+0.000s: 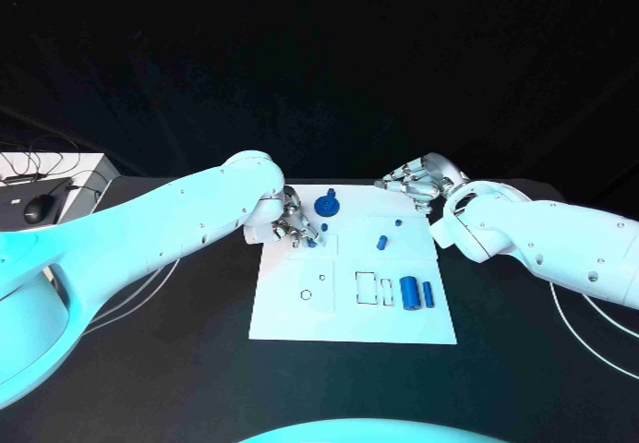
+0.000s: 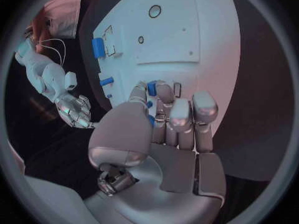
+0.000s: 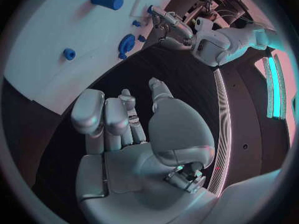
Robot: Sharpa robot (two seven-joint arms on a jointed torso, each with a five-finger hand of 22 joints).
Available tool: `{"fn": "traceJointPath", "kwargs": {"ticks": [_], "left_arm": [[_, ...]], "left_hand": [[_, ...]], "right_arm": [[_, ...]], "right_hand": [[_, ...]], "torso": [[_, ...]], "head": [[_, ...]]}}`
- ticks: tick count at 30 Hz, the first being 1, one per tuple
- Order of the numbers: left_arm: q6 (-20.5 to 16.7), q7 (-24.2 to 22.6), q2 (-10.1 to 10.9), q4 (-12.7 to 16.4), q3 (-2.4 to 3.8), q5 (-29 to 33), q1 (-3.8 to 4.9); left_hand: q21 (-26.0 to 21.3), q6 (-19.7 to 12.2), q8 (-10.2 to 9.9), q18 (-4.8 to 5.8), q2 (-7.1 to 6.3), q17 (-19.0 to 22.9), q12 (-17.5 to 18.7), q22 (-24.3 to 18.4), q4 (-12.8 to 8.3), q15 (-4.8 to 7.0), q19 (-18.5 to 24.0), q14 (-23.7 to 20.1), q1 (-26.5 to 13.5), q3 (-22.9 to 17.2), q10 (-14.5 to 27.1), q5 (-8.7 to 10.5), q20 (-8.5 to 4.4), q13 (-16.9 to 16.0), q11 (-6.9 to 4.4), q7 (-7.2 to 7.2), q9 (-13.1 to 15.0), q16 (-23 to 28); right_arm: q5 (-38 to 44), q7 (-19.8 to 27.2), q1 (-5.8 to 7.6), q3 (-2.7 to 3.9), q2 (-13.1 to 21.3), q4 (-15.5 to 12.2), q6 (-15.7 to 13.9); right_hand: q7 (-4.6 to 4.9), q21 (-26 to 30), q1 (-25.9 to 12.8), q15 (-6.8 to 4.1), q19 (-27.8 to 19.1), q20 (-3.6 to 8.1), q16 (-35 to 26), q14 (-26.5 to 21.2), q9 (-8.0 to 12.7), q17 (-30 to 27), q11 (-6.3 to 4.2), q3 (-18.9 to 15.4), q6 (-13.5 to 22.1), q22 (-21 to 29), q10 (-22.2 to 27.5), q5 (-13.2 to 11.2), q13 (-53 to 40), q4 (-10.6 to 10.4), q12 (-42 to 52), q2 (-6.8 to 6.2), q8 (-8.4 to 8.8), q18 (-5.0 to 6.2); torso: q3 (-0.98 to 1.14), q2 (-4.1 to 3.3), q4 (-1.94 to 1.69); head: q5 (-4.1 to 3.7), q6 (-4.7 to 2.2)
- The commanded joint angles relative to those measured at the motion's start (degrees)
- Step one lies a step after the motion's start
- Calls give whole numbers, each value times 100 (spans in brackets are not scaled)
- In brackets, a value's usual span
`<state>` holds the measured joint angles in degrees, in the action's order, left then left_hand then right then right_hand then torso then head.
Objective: Assemble the parts on the task board
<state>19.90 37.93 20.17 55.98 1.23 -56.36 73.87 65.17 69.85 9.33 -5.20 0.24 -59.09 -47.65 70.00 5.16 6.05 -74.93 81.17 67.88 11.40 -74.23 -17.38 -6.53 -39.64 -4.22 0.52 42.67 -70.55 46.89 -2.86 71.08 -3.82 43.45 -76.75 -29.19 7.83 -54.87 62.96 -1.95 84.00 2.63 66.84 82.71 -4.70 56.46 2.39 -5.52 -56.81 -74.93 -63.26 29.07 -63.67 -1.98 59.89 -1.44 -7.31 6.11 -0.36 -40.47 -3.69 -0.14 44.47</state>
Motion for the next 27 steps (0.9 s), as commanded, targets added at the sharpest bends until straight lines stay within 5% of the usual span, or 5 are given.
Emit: {"fn": "traceJointPath", "kwargs": {"ticks": [1,5,12,16,27], "left_arm": [[-30,-10,6,4,2,-7,-1],[-43,-10,20,2,4,-16,-1],[-82,-15,57,35,8,-22,-3],[-128,-34,110,109,12,4,-5],[-467,-157,383,545,179,269,-10]], "left_hand": [[-25,-3,45,74,42,-15,-32,11,10,21,-34,6,-35,44,-30,227,-10,-9,22,-39,16,-32],[-17,-8,72,73,24,-27,-38,21,31,21,-39,6,-74,30,-33,653,-9,-16,25,-42,43,-40],[-14,-14,104,70,-16,-33,-36,30,51,22,-45,7,-108,-29,-38,921,-7,-21,24,-40,72,-41],[-17,-18,117,70,-62,-34,-33,31,85,22,-47,6,-148,-95,-40,1426,-9,-23,24,-38,81,-38],[-79,-49,103,79,-320,-5,-1,10,362,41,-44,-3,-188,-231,-26,1453,-50,-53,22,-44,78,9]], "right_arm": [[44,52,-2,1,4,-3,34],[44,53,-2,1,12,-6,31],[43,54,-2,1,10,-4,32],[42,55,-3,1,10,-3,31],[37,64,-5,1,29,-10,14]], "right_hand": [[36,24,-39,-24,288,32,-33,-16,-9,-5,-4,-28,2,-717,38,-6,8,-10,-32,0,15,38],[36,24,-39,-24,288,32,-33,-16,-9,-5,-4,-28,2,-717,38,-6,8,-10,-32,0,15,38],[36,24,-39,-24,288,32,-33,-16,-9,-5,-4,-28,2,-717,38,-6,8,-10,-32,0,15,38],[36,24,-39,-24,288,32,-33,-16,-9,-5,-4,-28,2,-717,38,-6,8,-10,-32,0,15,38],[35,24,-43,-25,289,33,-30,-14,-8,-1,-6,-32,2,-717,26,-7,0,-21,-23,12,16,38]], "torso": [[0,-2,2],[1,-3,0],[3,-1,0],[3,-4,5],[3,-2,1]], "head": [[-3,3],[-4,4],[-3,2],[-1,-4],[-21,-12]]}}
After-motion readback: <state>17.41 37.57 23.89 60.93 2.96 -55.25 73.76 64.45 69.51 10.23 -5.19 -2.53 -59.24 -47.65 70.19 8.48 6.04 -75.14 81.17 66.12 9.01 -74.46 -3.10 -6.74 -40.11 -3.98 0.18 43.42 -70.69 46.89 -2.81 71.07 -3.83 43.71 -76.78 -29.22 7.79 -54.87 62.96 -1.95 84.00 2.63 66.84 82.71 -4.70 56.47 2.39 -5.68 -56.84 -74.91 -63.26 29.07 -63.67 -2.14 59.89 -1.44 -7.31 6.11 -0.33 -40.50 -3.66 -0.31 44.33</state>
